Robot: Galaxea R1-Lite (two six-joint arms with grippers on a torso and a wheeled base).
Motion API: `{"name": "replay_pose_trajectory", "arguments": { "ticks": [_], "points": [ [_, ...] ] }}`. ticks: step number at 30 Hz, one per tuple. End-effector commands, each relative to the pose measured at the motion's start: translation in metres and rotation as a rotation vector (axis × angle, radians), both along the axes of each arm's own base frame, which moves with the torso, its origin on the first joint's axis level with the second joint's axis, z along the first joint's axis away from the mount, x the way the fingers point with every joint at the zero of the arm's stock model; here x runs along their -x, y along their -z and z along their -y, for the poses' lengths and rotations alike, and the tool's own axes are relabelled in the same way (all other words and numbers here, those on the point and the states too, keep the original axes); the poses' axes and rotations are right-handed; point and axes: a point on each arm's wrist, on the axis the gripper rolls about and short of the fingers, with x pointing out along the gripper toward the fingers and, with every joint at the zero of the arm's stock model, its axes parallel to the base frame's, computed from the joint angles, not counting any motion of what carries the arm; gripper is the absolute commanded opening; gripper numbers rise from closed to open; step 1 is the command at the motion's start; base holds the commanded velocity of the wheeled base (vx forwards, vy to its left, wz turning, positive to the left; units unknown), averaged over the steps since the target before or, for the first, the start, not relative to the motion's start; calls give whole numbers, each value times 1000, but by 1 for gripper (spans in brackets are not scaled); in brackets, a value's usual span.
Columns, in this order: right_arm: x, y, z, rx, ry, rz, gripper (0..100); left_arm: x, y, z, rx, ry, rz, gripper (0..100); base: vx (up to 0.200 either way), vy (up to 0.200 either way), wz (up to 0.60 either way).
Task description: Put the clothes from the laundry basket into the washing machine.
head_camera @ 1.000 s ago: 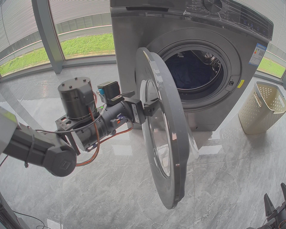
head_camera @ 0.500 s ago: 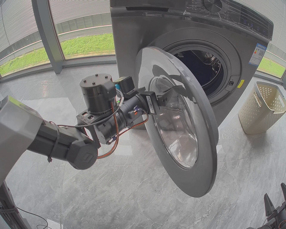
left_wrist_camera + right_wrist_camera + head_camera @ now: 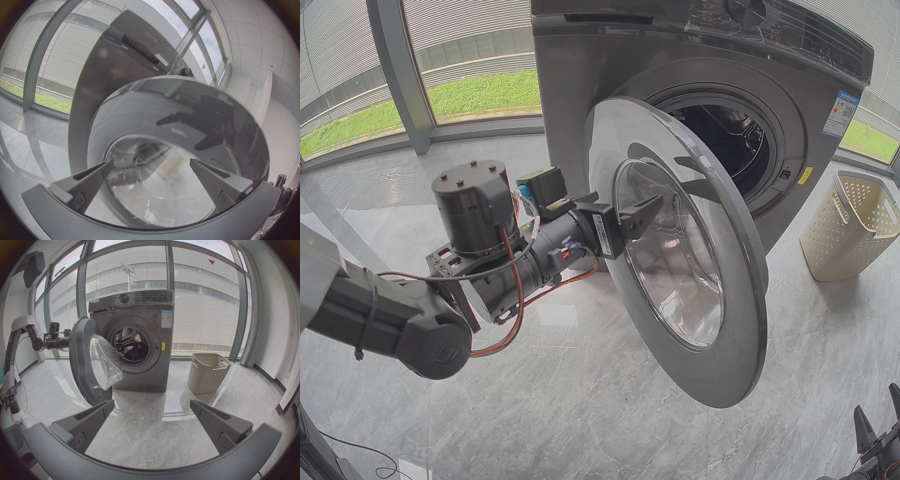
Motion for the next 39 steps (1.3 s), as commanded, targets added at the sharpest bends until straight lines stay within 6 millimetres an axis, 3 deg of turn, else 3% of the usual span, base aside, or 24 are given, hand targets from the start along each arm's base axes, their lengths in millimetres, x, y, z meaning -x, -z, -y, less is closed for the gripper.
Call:
{"name": "replay_pose_trajectory", "arguments": {
  "ticks": [1,6,13,19,24,29,37,39],
  "points": [
    [0,5,0,0,0,-6,100,10,-20,-1,39,19,47,100,0,0,0],
    [0,5,0,0,-2,-6,100,-2,-16,12,41,26,46,100,0,0,0],
    [0,5,0,0,0,-6,100,-49,-11,43,84,-39,78,100,0,0,0],
    [0,5,0,0,0,-6,100,-82,-13,46,136,-193,99,100,0,0,0],
    [0,5,0,0,0,-6,100,-86,-15,42,163,-233,79,100,0,0,0],
    [0,5,0,0,0,-6,100,-68,-19,35,152,-217,28,100,0,0,0],
    [0,5,0,0,0,-6,100,40,11,-13,-10,-97,-116,100,0,0,0],
    [0,5,0,0,0,-6,100,57,16,-26,-19,-90,-121,100,0,0,0]
  ]
}}
